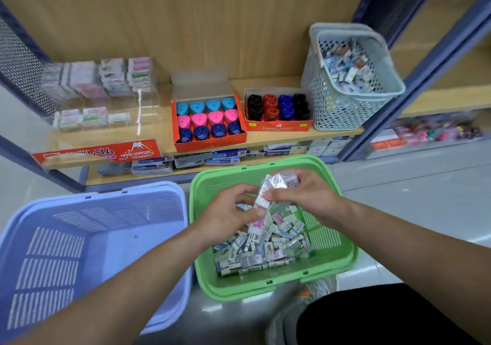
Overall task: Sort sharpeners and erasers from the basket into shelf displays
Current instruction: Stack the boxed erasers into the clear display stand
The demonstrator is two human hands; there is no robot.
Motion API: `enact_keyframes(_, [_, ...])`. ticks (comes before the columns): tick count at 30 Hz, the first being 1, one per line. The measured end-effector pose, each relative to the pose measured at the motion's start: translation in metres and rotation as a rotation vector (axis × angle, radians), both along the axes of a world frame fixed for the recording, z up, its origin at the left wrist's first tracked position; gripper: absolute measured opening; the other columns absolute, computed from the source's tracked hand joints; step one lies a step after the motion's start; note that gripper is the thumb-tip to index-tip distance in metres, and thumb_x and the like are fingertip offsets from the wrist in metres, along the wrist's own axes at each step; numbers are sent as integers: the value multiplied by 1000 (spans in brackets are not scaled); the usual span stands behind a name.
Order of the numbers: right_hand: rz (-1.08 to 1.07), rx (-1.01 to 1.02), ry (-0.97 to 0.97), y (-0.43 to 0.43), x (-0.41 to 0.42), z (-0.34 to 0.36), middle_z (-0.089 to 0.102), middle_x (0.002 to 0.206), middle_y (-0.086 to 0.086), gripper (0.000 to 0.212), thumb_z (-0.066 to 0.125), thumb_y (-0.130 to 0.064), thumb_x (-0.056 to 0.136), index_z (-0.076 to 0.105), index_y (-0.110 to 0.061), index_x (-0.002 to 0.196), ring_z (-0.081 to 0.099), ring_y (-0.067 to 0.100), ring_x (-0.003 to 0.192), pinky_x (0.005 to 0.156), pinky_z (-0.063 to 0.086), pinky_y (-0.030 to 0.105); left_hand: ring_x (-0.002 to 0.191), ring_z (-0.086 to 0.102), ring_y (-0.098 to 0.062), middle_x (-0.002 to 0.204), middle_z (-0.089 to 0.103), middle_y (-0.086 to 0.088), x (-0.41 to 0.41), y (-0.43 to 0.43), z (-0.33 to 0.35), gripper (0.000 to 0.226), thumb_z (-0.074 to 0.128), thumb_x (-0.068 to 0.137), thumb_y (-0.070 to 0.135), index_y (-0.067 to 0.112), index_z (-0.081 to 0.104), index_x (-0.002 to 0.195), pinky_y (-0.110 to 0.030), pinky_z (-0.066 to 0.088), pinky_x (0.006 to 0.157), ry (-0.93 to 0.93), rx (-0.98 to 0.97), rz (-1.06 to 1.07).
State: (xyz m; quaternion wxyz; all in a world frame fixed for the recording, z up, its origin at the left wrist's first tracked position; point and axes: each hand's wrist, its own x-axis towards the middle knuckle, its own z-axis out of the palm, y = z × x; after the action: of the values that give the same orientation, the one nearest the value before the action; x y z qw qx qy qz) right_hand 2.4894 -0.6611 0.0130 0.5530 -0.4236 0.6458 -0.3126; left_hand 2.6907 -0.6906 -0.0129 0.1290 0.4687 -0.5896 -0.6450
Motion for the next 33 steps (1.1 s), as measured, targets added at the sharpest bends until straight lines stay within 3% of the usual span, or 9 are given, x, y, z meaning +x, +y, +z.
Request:
enact_keyframes(3, [-52,16,-67,10,-2,5,76,93,16,30,87,-15,74,74,-7,100,68,23,74,70,56,36,86,68,1,116,60,12,-3,8,6,45,70,93,20,19,52,135,-29,60,71,14,-3,-41])
enact_keyframes(5, [-76,38,-109,11,-2,2,77,93,13,33,86,-17,76,73,-8,105,71,23,77,67,54,33,91,67,-2,119,58,10,-2,9,6,40,70,94,23,23,52,129,-26,59,68,15,12,-36])
enact_keyframes(12, [-50,73,-263,-4,1,-8,76,94,5,34,85,-17,76,73,-14,108,70,20,83,63,55,32,93,71,-21,116,68,-3,-1,5,2,32,71,93,21,19,55,120,-34,60,68,50,63,48])
enact_keyframes(15, [-32,72,-255,-14,1,-11,75,88,-1,35,87,-16,72,73,-20,104,69,16,77,58,54,30,95,71,-33,112,69,-1,-6,1,-5,33,74,90,25,24,56,118,-49,59,76,34,46,72])
enact_keyframes(18, [-54,83,-262,-20,-2,-16,77,88,-3,37,87,-14,73,69,-24,104,70,16,80,59,55,30,100,72,-23,112,72,5,-7,-1,-11,49,77,74,48,31,59,116,-56,54,93,20,54,90])
enact_keyframes(21, [-59,100,-275,-21,-6,-22,77,94,-1,41,87,-13,72,70,-24,107,71,16,82,65,56,31,105,71,-21,116,72,3,-6,-3,-19,62,79,67,56,28,59,119,-54,52,99,18,96,87])
enact_keyframes(25, [-59,94,-261,-22,-9,-29,76,94,2,33,85,-11,75,73,-16,105,71,17,80,59,53,28,103,71,-21,115,73,4,-6,-4,-32,42,77,85,32,21,57,121,-55,50,101,30,150,113])
enact_keyframes(28, [-168,81,-246,-26,-14,-30,77,99,6,34,85,-8,74,73,-17,104,73,22,84,57,53,29,106,71,-26,121,71,1,-2,-5,-36,45,71,92,19,23,52,133,-56,51,100,99,215,158])
enact_keyframes(33, [-112,111,-223,-24,-14,-31,74,100,11,42,87,-12,70,70,-12,109,73,20,75,57,56,31,104,71,-29,125,68,-16,1,-9,-34,43,63,94,8,10,54,135,-40,57,87,252,357,270])
